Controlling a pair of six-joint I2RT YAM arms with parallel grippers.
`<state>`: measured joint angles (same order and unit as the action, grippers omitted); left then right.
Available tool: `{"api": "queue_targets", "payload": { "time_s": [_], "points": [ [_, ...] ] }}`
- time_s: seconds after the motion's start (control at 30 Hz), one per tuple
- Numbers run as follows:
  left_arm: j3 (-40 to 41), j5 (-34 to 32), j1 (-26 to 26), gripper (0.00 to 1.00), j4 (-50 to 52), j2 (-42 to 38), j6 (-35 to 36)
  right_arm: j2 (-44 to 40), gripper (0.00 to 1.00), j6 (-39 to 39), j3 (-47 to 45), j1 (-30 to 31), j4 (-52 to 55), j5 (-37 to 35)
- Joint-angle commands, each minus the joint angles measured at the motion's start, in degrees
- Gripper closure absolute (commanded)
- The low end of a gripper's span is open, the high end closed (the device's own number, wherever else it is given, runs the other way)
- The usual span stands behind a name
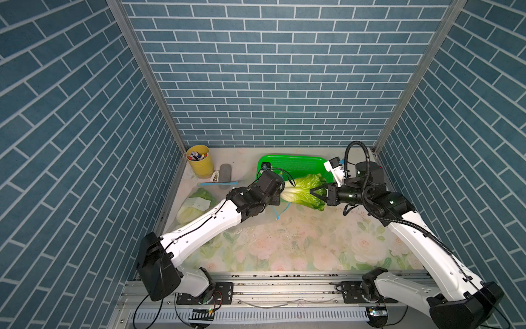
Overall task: Put the chinese cabbages into a zipper bag and zip it
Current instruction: Place the Chinese cabbage in the zipper food storage bag.
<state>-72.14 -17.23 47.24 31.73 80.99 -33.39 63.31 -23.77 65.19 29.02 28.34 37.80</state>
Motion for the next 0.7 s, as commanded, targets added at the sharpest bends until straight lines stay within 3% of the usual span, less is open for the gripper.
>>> {"api": "queue_targets", "payload": {
  "time_s": [0.0, 0.33, 0.67],
  "points": [
    [1.12, 0.01, -0.31, 1.0, -0.52, -1.15, 0.44, 1.26, 1.0, 4.16, 2.46, 1.7, -0.04, -0.25],
    [1.06, 0.97, -0.31, 1.0, -0.6, -3.82, 2.76, 3.43, 1.0, 10.38, 6.05, 4.59, 9.12, -6.15],
    [1.67, 7.09, 0.31, 1.0, -4.74, -4.59, 4.77, 7.62, 1.0, 8.92, 11.41, 6.36, 9.15, -3.47]
  ]
}}
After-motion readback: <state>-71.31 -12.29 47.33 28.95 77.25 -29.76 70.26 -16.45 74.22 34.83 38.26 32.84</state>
